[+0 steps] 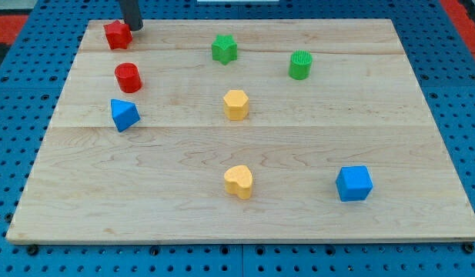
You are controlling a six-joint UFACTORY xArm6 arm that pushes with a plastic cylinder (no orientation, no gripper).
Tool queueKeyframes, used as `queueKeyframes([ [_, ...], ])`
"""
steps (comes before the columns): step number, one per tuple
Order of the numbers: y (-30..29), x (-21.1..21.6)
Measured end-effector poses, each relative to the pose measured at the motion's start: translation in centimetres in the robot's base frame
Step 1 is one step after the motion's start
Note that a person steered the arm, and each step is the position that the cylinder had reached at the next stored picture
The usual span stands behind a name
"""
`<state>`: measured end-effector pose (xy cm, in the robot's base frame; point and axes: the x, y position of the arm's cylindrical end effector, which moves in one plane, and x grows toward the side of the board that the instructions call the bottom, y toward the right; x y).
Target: Slide the yellow heart to the top center of the board
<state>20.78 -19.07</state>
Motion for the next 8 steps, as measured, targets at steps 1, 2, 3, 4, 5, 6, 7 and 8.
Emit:
queueKeyframes([
  [1,6.4,0.6],
  [2,11.0,5.7],
  [3,11.0,10.9],
  [4,10.3,16.3],
  [5,10.2,24.4],
  [6,11.4,32.7],
  [7,14.6,38.4],
  [8,18.5,36.1],
])
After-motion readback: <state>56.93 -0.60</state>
